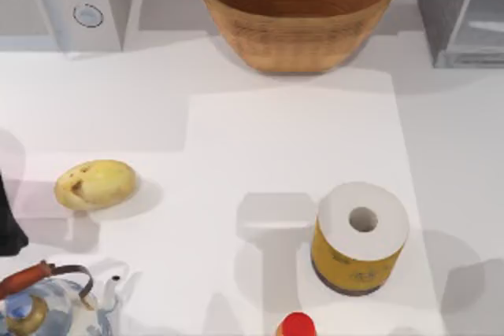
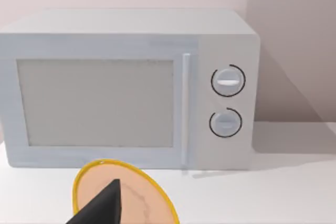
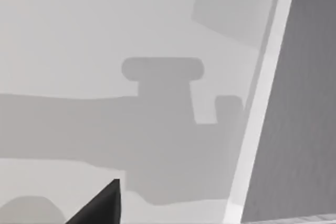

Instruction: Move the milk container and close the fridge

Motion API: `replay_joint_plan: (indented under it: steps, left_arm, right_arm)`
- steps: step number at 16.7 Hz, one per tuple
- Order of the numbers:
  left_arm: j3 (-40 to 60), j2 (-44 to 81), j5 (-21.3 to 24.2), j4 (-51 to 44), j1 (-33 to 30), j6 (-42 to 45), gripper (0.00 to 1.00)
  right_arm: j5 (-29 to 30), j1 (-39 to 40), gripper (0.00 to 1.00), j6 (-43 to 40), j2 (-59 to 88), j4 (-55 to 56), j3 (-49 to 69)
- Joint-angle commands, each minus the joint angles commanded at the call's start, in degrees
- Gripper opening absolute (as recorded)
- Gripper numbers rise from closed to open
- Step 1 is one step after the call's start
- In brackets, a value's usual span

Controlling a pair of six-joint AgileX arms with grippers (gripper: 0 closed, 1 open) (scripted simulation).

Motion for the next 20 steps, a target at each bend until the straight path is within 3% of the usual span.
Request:
replay_joint_plan:
  steps: [5,10,20]
  left_arm:
    - [0.0,0.0,0.0,0.0,0.0,0.0,1.00]
    - [0.0,0.0,0.0,0.0,0.0,0.0,1.00]
    - [0.0,0.0,0.0,0.0,0.0,0.0,1.00]
  right_arm:
    - [-5.9,-17.6,1.00,-18.7,25.0,-3.8,3.4]
    - [-9.3,-28.7,1.00,-25.6,38.9,-4.4,7.6]
    - [-9.9,-29.3,1.00,-24.1,40.8,-2.4,9.1]
